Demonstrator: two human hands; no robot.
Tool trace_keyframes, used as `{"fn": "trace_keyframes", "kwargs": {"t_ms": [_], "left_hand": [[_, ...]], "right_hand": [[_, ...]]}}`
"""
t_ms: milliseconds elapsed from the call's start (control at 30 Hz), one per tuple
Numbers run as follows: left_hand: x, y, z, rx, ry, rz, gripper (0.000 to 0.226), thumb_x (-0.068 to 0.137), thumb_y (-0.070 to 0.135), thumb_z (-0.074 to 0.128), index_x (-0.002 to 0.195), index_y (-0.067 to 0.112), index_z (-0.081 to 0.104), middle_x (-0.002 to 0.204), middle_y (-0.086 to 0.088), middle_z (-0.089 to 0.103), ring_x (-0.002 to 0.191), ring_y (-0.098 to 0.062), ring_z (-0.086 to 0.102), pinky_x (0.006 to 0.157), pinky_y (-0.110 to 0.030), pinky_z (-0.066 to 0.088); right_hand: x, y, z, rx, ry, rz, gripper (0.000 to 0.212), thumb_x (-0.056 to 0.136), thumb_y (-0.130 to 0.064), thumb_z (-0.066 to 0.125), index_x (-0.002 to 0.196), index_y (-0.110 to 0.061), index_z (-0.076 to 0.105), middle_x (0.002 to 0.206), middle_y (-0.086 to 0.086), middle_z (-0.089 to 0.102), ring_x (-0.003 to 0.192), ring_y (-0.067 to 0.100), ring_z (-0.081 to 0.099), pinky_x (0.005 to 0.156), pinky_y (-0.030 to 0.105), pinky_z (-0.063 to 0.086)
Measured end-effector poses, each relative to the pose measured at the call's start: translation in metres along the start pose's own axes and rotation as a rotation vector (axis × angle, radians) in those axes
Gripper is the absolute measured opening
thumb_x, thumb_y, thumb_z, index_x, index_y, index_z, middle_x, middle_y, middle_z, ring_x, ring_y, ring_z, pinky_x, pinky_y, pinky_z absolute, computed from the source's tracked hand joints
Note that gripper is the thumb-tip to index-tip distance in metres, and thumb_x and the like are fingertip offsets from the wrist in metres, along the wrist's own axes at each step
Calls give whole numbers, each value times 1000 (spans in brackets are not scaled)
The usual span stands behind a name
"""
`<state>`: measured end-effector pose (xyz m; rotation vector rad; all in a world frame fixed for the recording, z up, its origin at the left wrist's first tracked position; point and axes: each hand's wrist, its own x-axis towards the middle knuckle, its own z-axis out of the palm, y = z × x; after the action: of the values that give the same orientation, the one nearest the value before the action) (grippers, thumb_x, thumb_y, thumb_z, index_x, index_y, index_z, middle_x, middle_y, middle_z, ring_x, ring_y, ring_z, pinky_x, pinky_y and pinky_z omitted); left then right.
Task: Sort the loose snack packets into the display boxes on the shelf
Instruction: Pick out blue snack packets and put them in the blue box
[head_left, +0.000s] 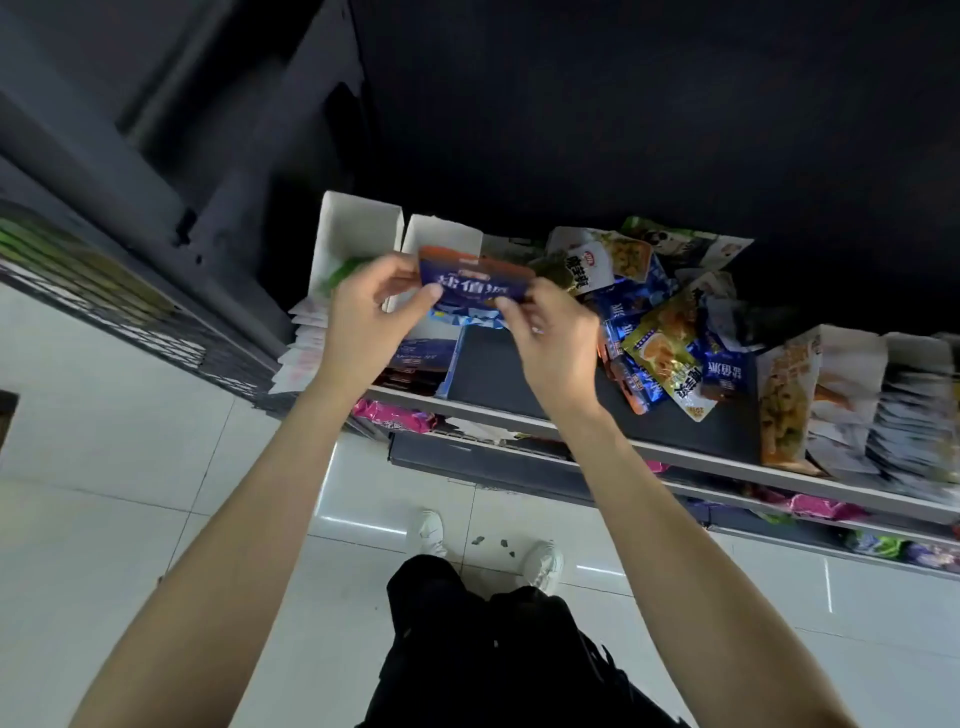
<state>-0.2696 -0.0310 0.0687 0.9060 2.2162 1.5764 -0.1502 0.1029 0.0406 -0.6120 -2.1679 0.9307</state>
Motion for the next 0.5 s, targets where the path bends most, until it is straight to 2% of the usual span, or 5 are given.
{"fn": "trace_keyframes", "kwargs": {"t_ms": [100,267,333,433,500], "left_hand": [[-8,-18,-15,177,-20,-15,13,84,11,67,98,12,67,92,6,67,84,-4,61,80,-10,46],[-17,-39,-33,475,14,114,13,82,13,70,95,11,71,92,3,70,83,-9,63,75,-16,49],[-18,-40,-35,472,80,143,16,82,13,69,98,12,70,94,2,71,85,-11,64,78,-28,53],[-20,-33,-36,381,176,115,31,82,11,69,110,16,59,97,8,69,89,-5,62,81,-20,48],[-20,-35,-35,393,156,115,29,81,8,67,108,16,58,96,7,70,89,-8,64,79,-25,50]], "right_hand": [[-15,4,28,-43,-29,-31,5,83,-2,67,82,1,63,70,4,62,58,9,54,56,5,39],[-19,7,53,9,-136,-60,8,83,4,64,89,0,68,85,9,68,73,17,65,66,25,55],[-14,0,57,13,-139,-107,6,83,2,64,88,1,67,83,9,67,70,18,64,63,26,55],[-13,-4,60,-11,-172,-192,11,87,-5,57,88,1,66,83,9,66,67,20,63,57,31,55],[-17,2,64,-59,-228,-208,18,87,-9,51,90,0,66,87,10,66,68,23,64,57,36,56]]}}
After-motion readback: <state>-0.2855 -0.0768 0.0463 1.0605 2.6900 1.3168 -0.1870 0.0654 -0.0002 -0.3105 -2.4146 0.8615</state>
